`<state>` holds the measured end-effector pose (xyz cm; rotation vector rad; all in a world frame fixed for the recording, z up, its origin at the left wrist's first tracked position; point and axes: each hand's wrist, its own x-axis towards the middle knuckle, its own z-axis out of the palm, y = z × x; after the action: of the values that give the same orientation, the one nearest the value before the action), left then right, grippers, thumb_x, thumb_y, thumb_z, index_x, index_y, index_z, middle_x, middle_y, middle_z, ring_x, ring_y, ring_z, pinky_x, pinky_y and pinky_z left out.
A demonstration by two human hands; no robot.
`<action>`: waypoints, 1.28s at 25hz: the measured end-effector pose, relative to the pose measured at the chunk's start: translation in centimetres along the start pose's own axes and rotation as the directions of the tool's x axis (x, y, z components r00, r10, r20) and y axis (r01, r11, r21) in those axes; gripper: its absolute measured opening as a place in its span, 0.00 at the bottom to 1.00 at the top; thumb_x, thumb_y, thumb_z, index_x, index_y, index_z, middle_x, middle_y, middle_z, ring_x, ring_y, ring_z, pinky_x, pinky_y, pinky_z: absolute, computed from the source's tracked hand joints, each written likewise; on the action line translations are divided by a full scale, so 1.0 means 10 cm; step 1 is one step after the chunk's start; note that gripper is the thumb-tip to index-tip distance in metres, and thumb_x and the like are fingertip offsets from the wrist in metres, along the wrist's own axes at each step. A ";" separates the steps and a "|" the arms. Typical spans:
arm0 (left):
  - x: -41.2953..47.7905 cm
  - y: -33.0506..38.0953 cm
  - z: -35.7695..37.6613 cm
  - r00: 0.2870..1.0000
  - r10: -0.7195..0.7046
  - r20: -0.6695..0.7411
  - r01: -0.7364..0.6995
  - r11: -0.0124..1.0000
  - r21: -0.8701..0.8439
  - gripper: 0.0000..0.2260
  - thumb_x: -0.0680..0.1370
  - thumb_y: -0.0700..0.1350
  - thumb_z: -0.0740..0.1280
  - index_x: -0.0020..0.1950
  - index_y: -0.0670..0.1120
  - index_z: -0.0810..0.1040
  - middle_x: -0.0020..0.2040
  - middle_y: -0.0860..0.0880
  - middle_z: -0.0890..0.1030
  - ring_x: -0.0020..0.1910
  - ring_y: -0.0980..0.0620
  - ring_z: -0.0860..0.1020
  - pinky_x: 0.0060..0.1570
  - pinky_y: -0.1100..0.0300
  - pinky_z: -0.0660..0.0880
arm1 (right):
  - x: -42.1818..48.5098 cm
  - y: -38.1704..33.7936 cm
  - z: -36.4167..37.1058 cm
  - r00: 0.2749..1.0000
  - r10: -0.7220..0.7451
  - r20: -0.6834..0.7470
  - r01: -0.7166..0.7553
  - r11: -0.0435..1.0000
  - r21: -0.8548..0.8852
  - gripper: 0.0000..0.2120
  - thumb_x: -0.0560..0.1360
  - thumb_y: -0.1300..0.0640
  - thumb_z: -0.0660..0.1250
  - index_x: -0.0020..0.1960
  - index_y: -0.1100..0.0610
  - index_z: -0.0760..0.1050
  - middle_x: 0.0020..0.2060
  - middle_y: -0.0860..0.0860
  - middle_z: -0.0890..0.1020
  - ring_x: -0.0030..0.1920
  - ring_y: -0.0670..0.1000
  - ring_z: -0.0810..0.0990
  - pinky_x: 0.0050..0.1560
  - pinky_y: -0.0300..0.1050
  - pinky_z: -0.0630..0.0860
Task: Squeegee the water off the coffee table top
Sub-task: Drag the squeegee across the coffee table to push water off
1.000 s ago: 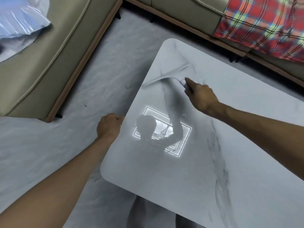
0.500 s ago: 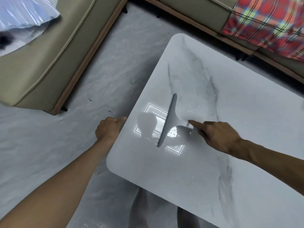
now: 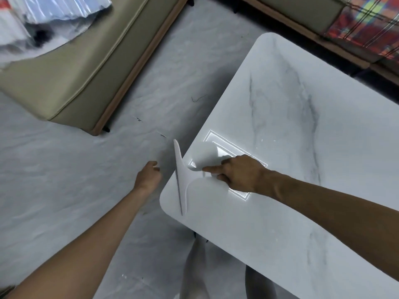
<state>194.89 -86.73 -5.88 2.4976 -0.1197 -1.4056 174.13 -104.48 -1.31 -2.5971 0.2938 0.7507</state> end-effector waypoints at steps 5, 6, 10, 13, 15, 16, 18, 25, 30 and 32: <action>-0.13 0.07 0.23 0.985 -0.010 0.169 0.015 0.999 -0.033 0.25 0.74 0.34 0.60 0.71 0.44 0.68 0.63 0.45 0.74 0.54 0.47 0.72 0.51 0.61 0.68 | -0.78 0.67 -0.10 0.977 0.210 0.028 -0.210 0.978 0.014 0.29 0.80 0.50 0.55 0.69 0.25 0.44 0.48 0.48 0.80 0.47 0.56 0.81 0.43 0.45 0.72; -0.14 0.08 0.23 0.985 -0.011 0.172 0.022 0.998 -0.063 0.22 0.73 0.34 0.60 0.67 0.45 0.72 0.58 0.47 0.73 0.52 0.48 0.72 0.51 0.60 0.69 | -0.93 0.73 -0.14 0.965 0.259 0.030 -0.260 0.966 0.006 0.28 0.81 0.49 0.54 0.68 0.25 0.42 0.46 0.47 0.80 0.46 0.55 0.81 0.43 0.46 0.74; -0.13 -0.04 0.11 0.999 0.004 0.048 0.008 0.968 -0.250 0.05 0.69 0.44 0.66 0.34 0.50 0.73 0.44 0.44 0.80 0.43 0.45 0.78 0.45 0.55 0.73 | -0.98 0.43 -0.19 0.970 0.239 0.035 -0.241 0.970 0.042 0.19 0.80 0.39 0.50 0.69 0.24 0.56 0.49 0.44 0.81 0.52 0.51 0.81 0.48 0.46 0.76; -0.11 -0.25 -0.01 0.992 -0.040 -0.118 0.012 0.973 -0.230 0.12 0.75 0.51 0.66 0.32 0.47 0.76 0.43 0.40 0.85 0.45 0.41 0.83 0.50 0.50 0.78 | -0.47 -0.27 0.05 0.997 0.057 0.048 -0.061 0.995 0.077 0.19 0.81 0.40 0.49 0.71 0.29 0.60 0.59 0.46 0.80 0.58 0.54 0.79 0.52 0.46 0.73; -0.10 -0.38 -0.06 0.975 -0.078 -0.208 0.035 0.979 -0.203 0.18 0.78 0.53 0.62 0.31 0.46 0.76 0.41 0.40 0.85 0.43 0.41 0.83 0.51 0.49 0.78 | -0.17 -0.70 0.26 0.997 -0.036 0.071 0.032 0.998 0.054 0.19 0.82 0.43 0.50 0.73 0.34 0.61 0.61 0.50 0.79 0.59 0.58 0.78 0.55 0.48 0.73; -0.09 -0.44 -0.06 0.966 -0.094 -0.241 0.045 0.978 -0.202 0.20 0.77 0.56 0.62 0.30 0.46 0.76 0.40 0.41 0.84 0.42 0.42 0.83 0.51 0.50 0.79 | -0.10 -0.82 0.35 0.996 -0.052 0.075 0.051 0.998 0.028 0.19 0.83 0.44 0.50 0.73 0.35 0.61 0.62 0.52 0.78 0.58 0.59 0.78 0.55 0.49 0.73; -0.15 -0.50 -0.02 0.957 -0.104 -0.269 0.049 0.978 -0.202 0.22 0.76 0.59 0.62 0.31 0.44 0.78 0.40 0.42 0.85 0.42 0.43 0.83 0.51 0.52 0.78 | -0.13 -0.81 0.46 0.997 -0.054 0.060 0.056 0.998 -0.023 0.20 0.83 0.45 0.49 0.74 0.35 0.59 0.62 0.53 0.78 0.58 0.59 0.78 0.56 0.50 0.73; -0.65 -0.46 0.71 0.973 0.127 -0.195 -0.113 0.990 0.082 0.20 0.77 0.40 0.60 0.70 0.46 0.65 0.64 0.43 0.75 0.60 0.41 0.76 0.55 0.51 0.74 | -1.25 0.36 0.52 0.980 0.197 0.008 -0.197 0.980 0.032 0.19 0.81 0.43 0.49 0.70 0.28 0.58 0.50 0.47 0.82 0.50 0.55 0.81 0.48 0.47 0.76; -0.88 -0.51 1.04 0.956 0.125 -0.264 -0.122 0.992 0.026 0.25 0.76 0.37 0.60 0.72 0.46 0.63 0.69 0.44 0.72 0.65 0.42 0.73 0.62 0.51 0.72 | -1.73 0.57 0.37 0.970 0.244 -0.018 -0.241 0.966 0.088 0.19 0.81 0.42 0.51 0.69 0.26 0.59 0.50 0.43 0.82 0.50 0.52 0.81 0.45 0.46 0.75; -0.93 -0.57 1.02 0.938 0.092 -0.333 -0.104 0.994 -0.020 0.22 0.77 0.38 0.61 0.71 0.45 0.64 0.67 0.42 0.73 0.63 0.41 0.74 0.60 0.51 0.73 | -1.51 0.31 0.42 0.991 0.136 0.000 -0.135 0.982 0.129 0.18 0.81 0.43 0.52 0.69 0.26 0.59 0.54 0.42 0.81 0.54 0.51 0.80 0.46 0.44 0.72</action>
<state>181.03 -81.34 -4.82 2.6153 -0.1463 -0.9227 158.72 -104.10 2.73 -2.4782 0.5097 0.7405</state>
